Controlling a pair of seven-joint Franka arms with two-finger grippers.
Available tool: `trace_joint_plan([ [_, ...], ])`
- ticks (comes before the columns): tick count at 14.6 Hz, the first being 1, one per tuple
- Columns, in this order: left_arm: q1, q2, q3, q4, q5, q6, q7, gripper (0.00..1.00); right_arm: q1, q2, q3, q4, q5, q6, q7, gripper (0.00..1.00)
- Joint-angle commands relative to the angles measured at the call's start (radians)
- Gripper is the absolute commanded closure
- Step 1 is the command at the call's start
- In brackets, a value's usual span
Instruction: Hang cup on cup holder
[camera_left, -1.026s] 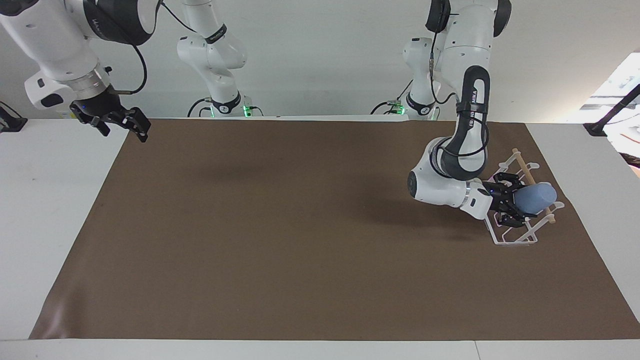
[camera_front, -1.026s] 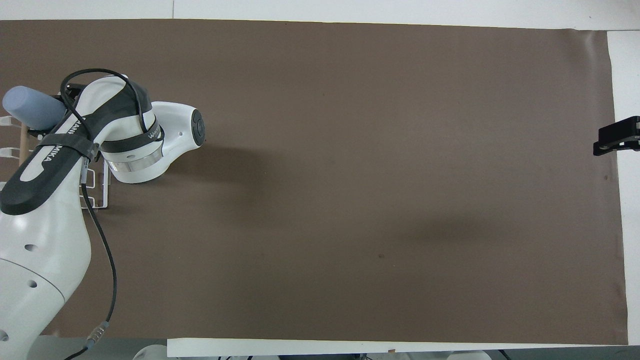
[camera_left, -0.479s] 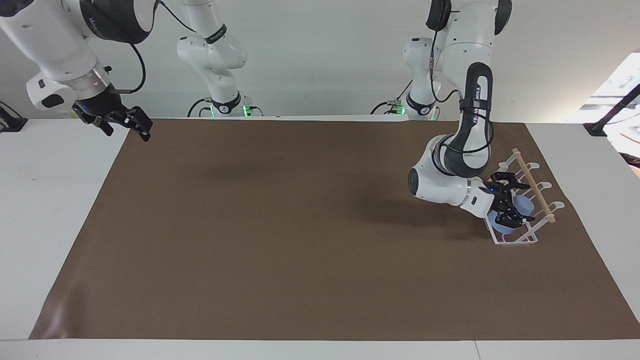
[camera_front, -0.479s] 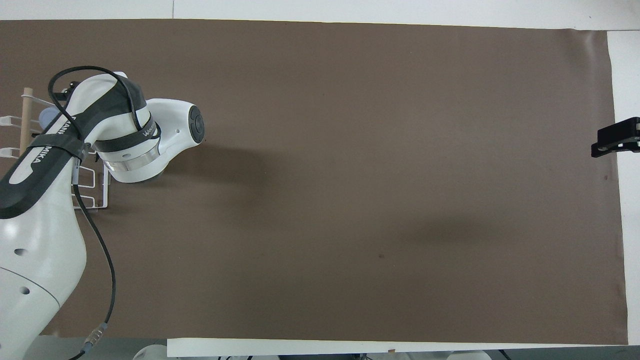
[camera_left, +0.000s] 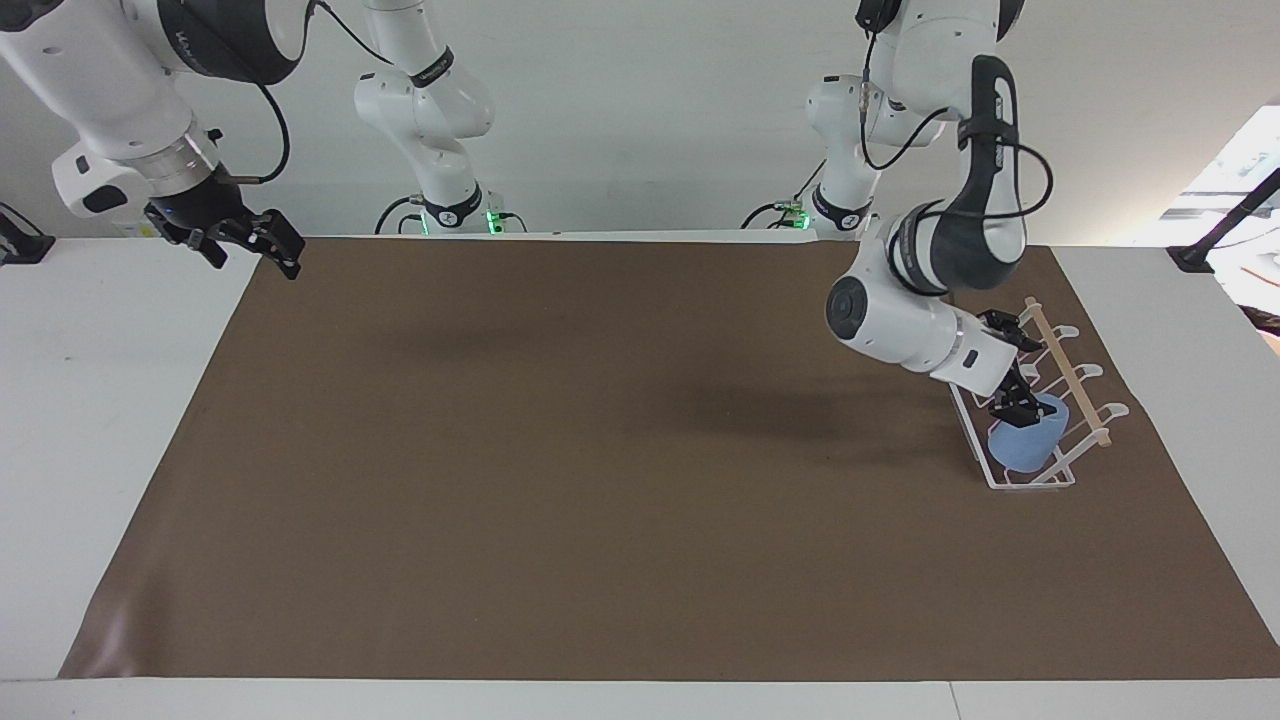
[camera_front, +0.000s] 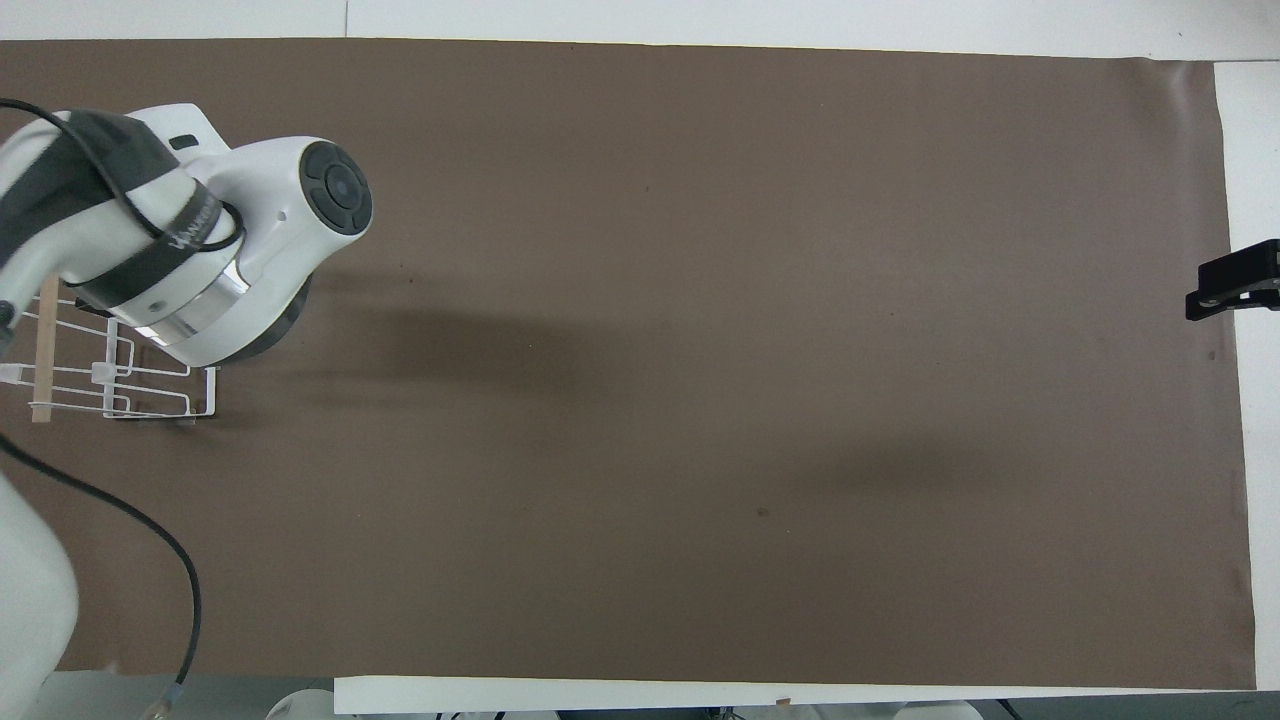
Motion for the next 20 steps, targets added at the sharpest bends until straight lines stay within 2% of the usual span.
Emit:
trace_joint_plan([
  [1, 0.004, -0.06, 0.012, 0.042, -0.15, 0.018, 0.269, 0.0, 0.049, -0.019, -0.072, -0.024, 0.017, -0.009, -0.017, 0.01],
  [4, 0.042, -0.064, 0.016, 0.131, -0.32, 0.018, 0.554, 0.0, 0.037, -0.019, -0.072, -0.026, 0.018, -0.009, -0.043, 0.01],
  [7, 0.091, -0.11, 0.016, 0.137, -0.5, 0.035, 0.85, 0.0, 0.022, -0.021, -0.071, -0.03, 0.018, -0.007, -0.044, 0.01],
  [9, 0.125, -0.14, 0.017, 0.139, -0.548, 0.025, 1.022, 0.0, 0.026, -0.027, -0.071, -0.03, 0.018, -0.009, -0.041, 0.01],
  [11, 0.166, -0.181, 0.017, 0.133, -0.656, 0.015, 1.139, 0.0, 0.028, -0.027, -0.071, -0.03, 0.018, -0.009, -0.041, 0.01],
  [14, 0.194, -0.229, 0.017, 0.133, -0.749, -0.068, 1.335, 0.0, 0.028, -0.027, -0.071, -0.03, 0.018, -0.009, -0.043, 0.01],
  [17, 0.223, -0.236, -0.007, 0.136, -0.779, -0.122, 1.549, 0.0, 0.028, -0.027, -0.071, -0.03, 0.018, -0.009, -0.043, 0.01],
  [19, 0.299, -0.235, -0.037, 0.157, -0.941, -0.12, 1.643, 0.0, 0.028, -0.027, -0.071, -0.03, 0.018, -0.009, -0.043, 0.01],
  [20, 0.307, -0.235, -0.037, 0.171, -0.971, -0.122, 1.657, 0.0, 0.028, -0.027, -0.071, -0.03, 0.018, -0.009, -0.043, 0.01],
])
